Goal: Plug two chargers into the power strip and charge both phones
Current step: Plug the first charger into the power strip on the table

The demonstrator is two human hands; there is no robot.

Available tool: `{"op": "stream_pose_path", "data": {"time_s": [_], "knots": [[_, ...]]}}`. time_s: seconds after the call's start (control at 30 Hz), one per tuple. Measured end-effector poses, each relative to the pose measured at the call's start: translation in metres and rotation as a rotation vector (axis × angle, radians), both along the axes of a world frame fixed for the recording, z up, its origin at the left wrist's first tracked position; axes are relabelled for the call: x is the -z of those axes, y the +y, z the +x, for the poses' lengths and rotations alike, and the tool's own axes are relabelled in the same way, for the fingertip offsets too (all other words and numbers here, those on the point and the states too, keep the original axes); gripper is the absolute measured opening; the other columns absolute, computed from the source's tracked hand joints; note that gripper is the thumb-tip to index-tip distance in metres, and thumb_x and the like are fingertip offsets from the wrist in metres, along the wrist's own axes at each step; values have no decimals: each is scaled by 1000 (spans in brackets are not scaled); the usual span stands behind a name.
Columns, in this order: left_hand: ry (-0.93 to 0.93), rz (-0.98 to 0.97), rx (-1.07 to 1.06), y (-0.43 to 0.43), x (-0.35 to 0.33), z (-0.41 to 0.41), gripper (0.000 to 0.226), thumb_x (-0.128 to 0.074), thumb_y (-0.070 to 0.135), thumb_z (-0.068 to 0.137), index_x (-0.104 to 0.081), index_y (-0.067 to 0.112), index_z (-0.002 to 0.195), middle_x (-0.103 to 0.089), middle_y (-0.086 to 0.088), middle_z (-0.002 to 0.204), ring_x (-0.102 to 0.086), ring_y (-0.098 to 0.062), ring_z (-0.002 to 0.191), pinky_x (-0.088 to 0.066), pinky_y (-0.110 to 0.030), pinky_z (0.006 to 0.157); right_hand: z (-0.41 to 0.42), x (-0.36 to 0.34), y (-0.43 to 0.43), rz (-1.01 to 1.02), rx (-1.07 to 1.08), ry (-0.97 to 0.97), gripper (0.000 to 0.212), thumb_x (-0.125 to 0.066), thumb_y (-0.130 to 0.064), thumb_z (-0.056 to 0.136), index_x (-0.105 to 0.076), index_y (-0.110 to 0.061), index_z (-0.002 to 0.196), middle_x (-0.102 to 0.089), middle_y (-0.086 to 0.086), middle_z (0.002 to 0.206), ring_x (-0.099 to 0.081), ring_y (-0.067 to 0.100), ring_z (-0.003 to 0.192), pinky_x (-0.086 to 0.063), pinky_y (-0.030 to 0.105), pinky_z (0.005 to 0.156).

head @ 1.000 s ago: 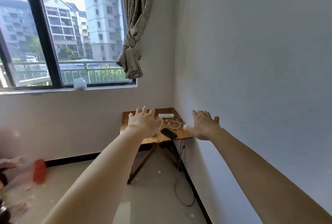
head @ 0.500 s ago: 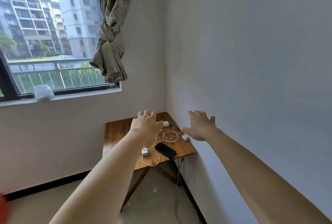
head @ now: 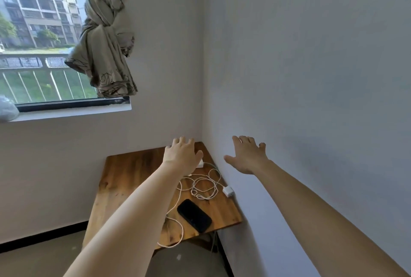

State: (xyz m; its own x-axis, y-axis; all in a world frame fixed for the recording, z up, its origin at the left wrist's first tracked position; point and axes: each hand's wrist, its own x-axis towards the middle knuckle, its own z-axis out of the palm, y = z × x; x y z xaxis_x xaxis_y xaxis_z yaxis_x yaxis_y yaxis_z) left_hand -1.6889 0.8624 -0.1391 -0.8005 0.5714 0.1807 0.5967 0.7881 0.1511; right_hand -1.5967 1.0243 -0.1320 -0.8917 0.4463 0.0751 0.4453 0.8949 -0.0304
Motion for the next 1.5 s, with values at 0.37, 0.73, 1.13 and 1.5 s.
{"op": "stream_pose_path", "data": {"time_s": [0.37,0.73,1.13,1.5], "knots": [[-159,-117,-12,90,105,-143,51,-37,44,93,-37,18,138,-43,-9,139,-39,-28,124,-38,-44,97,-133,99,80,-103,4,-129,68,-44,-53,91,-23,-17,145,-28,9,153,-25,30,139,-22,55,108],[-409,-295,108,152,229,-293,55,-38,42,95,-30,17,143,-29,-9,152,-27,-31,138,-32,-46,106,-263,224,134,-322,82,-329,48,-42,-38,93,-39,-13,134,-44,9,138,-37,28,126,-32,48,99],[-708,-402,208,139,360,-309,65,-35,43,94,-9,23,151,-8,-5,160,-8,-26,145,-20,-44,113,-276,351,136,-383,337,-501,46,-53,-29,93,-41,-12,134,-46,12,138,-47,28,124,-43,39,101],[-639,-505,359,149,391,-300,64,-24,45,97,-1,17,151,9,0,159,11,-18,145,1,-37,117,-282,389,155,-350,316,-473,41,-61,-13,87,-49,-11,126,-53,10,127,-57,23,110,-51,29,86]]}}
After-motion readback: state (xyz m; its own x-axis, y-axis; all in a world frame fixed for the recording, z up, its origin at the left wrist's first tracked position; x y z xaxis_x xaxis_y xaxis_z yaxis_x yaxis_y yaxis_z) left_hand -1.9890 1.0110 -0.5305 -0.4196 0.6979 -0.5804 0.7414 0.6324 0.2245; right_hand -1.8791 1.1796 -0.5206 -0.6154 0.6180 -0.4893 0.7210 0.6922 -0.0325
